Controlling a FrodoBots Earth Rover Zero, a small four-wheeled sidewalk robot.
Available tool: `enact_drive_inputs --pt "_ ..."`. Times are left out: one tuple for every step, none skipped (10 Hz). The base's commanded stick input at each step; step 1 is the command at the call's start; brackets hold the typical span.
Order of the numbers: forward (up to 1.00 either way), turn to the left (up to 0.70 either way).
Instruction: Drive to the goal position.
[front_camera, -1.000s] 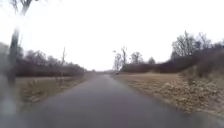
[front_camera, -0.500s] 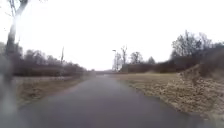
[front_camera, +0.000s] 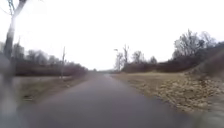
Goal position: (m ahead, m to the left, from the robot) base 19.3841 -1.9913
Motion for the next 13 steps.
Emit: enact_drive_inputs --pt "0.70 0.00" --pt "0.70 0.00" --pt "0.70 0.00" --pt "0.70 0.00" --pt "0.70 0.00" --pt "0.70 0.00" --pt "0.70 0.00" --pt "0.70 0.00" --pt "0.70 0.00" --pt "0.70 0.00" --pt "0.70 0.00" --pt "0.70 0.00" --pt "0.70 0.00"
